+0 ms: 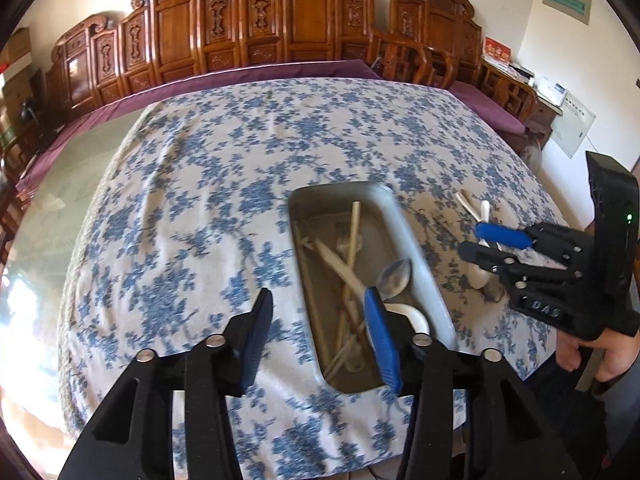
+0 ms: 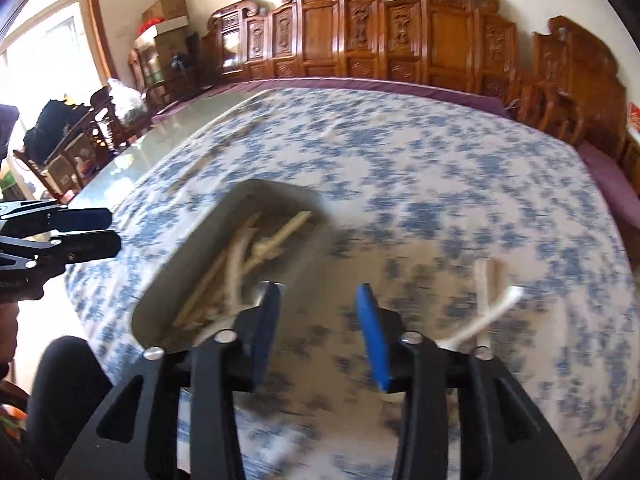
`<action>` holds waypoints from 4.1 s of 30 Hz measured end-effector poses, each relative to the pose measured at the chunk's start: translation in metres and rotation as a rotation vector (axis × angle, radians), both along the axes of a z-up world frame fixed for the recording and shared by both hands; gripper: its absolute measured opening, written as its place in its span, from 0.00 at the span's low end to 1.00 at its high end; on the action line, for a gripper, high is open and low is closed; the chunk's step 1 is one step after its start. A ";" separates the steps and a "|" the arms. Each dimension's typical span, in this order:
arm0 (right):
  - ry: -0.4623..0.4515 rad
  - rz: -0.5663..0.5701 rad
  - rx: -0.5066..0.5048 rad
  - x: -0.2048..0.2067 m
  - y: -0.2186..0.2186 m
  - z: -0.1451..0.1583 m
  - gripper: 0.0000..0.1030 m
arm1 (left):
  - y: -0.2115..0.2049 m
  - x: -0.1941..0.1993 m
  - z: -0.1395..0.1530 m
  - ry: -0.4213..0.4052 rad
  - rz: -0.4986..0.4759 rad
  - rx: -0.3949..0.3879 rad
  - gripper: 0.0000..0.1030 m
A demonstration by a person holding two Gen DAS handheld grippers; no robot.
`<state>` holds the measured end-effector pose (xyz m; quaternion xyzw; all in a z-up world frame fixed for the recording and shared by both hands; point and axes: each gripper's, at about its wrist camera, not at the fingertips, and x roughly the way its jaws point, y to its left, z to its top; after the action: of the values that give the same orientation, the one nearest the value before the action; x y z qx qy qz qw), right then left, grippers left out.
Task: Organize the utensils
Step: 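Grasp a white plastic spoon with the left tool while the right tool approaches the white utensils, then grasp another white plastic spoon with the right tool and lift it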
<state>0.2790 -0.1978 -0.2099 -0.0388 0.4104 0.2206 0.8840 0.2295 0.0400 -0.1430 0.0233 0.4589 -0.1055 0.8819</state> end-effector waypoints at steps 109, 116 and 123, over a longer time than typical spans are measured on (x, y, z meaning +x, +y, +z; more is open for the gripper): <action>0.121 -0.076 0.161 0.050 -0.113 -0.039 0.04 | -0.121 0.029 -0.010 -0.006 -0.064 -0.014 0.02; 0.103 -0.039 0.164 0.043 -0.093 -0.033 0.04 | -0.094 0.029 -0.005 -0.003 -0.019 0.008 0.02; 0.106 -0.026 0.156 0.039 -0.082 -0.037 0.04 | -0.068 0.034 -0.016 0.014 0.018 0.058 0.02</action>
<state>0.3176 -0.2802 -0.2464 0.0473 0.4386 0.2420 0.8642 0.2639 -0.0279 -0.1593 0.0440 0.4682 -0.0843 0.8785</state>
